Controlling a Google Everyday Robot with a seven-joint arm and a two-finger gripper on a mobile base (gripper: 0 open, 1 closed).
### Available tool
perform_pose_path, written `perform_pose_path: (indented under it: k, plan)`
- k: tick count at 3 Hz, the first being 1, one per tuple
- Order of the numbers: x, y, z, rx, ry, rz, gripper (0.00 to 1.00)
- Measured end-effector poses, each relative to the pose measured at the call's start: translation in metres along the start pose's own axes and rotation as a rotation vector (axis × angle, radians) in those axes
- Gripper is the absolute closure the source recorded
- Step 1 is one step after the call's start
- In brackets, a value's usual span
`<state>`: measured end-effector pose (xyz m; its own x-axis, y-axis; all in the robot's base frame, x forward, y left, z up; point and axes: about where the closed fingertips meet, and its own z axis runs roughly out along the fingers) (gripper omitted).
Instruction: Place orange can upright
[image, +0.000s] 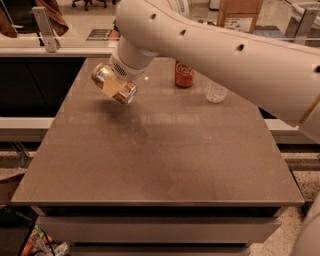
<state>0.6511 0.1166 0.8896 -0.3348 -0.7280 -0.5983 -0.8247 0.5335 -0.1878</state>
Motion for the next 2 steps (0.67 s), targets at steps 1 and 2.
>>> perform_pose_path:
  k: [1,2]
  plan:
    - [-0.013,-0.014,-0.007,0.024,-0.146,-0.015,1.0]
    - [-0.025,-0.023,-0.021,0.051,-0.264,-0.039,1.0]
